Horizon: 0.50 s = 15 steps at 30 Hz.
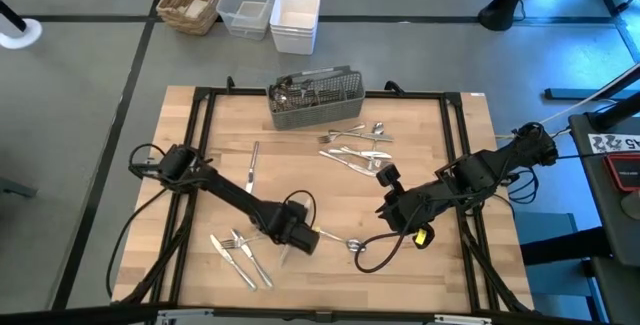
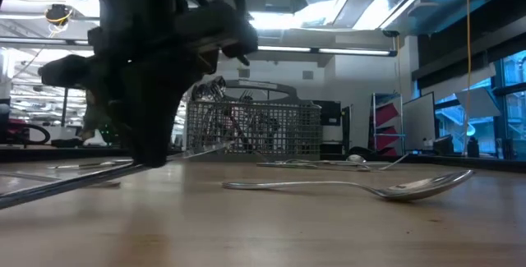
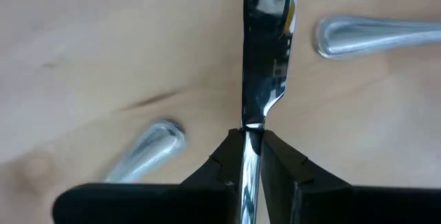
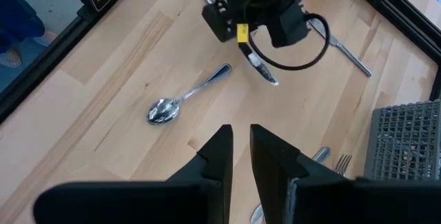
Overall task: Sort silverware
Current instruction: Put the silver knife into the silverware rack
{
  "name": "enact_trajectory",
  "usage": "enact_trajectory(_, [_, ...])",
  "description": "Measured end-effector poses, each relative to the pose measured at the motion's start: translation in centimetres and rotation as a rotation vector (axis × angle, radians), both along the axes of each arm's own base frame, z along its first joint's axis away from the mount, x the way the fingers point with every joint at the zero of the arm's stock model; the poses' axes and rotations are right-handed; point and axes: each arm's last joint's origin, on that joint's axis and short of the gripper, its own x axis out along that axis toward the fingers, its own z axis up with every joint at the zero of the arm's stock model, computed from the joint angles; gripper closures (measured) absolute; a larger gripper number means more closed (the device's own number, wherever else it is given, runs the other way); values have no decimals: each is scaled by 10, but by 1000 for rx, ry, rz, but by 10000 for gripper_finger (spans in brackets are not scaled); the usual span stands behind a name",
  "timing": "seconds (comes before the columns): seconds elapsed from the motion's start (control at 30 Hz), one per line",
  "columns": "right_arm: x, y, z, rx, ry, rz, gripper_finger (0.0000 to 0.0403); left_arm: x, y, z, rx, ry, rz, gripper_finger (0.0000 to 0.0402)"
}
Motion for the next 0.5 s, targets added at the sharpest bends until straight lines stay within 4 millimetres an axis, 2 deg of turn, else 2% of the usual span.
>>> enact_trajectory(0.3, [0, 0, 0, -1, 2, 0, 350, 8, 13, 19, 95, -164, 55, 376])
enact_trajectory(0.5, [-2, -1, -1, -14, 22, -1, 350, 9, 32, 45, 212, -279, 111, 375])
